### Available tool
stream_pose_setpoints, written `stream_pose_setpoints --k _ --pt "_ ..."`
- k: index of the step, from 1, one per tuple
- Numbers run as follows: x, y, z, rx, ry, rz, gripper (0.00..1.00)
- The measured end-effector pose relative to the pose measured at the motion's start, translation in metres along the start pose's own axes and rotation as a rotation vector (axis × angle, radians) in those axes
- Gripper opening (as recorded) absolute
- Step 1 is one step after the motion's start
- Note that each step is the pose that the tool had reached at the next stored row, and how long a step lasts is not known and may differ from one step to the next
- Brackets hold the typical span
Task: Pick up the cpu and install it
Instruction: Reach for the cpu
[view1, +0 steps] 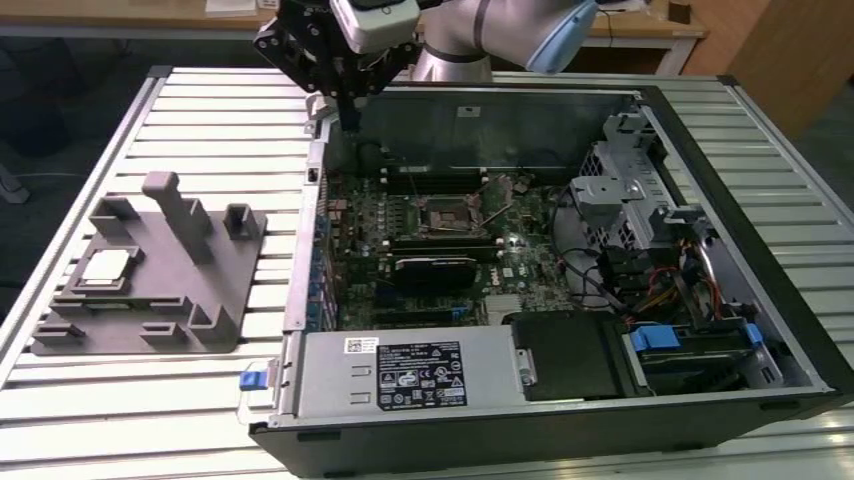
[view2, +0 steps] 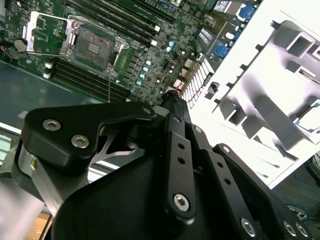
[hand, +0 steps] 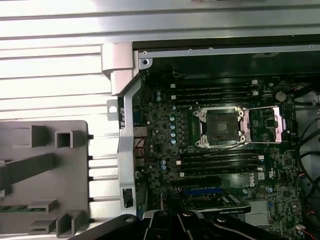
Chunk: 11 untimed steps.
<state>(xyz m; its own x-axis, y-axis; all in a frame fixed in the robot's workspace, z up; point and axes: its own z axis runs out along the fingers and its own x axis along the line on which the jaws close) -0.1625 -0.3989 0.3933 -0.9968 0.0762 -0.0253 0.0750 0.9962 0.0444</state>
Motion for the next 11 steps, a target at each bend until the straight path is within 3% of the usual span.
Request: stream_pose_setpoints --k 11 --pt "0.0158 -0.0012 -0.0005 -0.0001 -0.0004 0.0 0.11"
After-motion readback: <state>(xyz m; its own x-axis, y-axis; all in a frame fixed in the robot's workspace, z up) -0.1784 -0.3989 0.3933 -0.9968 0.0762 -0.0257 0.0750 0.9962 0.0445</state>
